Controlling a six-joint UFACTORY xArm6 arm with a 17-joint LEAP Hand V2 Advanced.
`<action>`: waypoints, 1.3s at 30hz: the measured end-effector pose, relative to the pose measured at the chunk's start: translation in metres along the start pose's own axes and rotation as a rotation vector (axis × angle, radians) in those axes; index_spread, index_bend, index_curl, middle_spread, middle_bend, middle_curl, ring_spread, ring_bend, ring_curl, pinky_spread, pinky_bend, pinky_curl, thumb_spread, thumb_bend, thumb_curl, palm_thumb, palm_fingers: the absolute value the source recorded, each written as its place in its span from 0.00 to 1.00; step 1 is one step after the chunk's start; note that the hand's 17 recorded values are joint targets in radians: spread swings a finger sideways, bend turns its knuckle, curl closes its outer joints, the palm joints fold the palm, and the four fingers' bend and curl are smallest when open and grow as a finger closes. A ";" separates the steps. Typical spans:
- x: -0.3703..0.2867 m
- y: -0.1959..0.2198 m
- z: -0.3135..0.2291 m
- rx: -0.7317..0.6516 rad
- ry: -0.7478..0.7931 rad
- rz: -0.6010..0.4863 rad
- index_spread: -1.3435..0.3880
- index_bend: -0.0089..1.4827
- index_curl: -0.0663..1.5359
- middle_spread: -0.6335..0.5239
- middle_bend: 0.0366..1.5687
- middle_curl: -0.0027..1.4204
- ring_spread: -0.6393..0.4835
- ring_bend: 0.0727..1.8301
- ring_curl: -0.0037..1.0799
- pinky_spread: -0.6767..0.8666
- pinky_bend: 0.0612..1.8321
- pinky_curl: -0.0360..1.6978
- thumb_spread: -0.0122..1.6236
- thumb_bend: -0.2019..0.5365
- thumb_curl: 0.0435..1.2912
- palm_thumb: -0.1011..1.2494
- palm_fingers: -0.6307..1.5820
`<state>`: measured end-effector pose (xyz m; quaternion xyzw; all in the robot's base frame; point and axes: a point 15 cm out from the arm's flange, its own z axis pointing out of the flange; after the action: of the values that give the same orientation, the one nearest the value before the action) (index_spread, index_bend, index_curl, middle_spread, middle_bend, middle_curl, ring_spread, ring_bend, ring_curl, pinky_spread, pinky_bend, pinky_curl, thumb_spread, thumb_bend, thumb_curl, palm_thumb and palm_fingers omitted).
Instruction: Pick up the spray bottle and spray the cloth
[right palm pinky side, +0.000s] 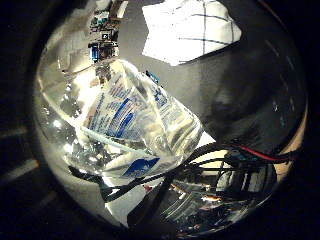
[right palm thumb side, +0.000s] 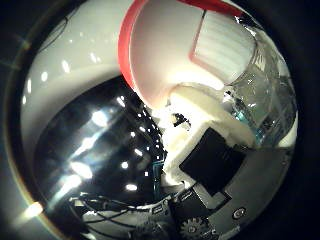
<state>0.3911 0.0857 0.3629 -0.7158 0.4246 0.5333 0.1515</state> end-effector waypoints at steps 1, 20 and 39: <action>0.001 0.000 0.000 -0.001 -0.001 0.001 0.62 0.73 0.60 0.38 0.80 0.66 0.35 0.71 0.82 0.31 0.55 0.88 0.78 0.26 0.41 0.78 0.77; 0.020 -0.026 0.003 0.057 0.038 -0.014 0.62 0.72 0.61 0.38 0.80 0.66 0.34 0.71 0.83 0.33 0.56 0.88 0.78 0.26 0.41 0.78 0.77; -0.102 -0.063 0.045 0.193 -0.082 -0.321 0.61 0.71 0.62 0.38 0.79 0.67 0.34 0.70 0.84 0.33 0.55 0.89 0.78 0.26 0.41 0.78 0.76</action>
<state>0.4039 0.1984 0.4217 -0.7339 0.3477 0.4880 0.3198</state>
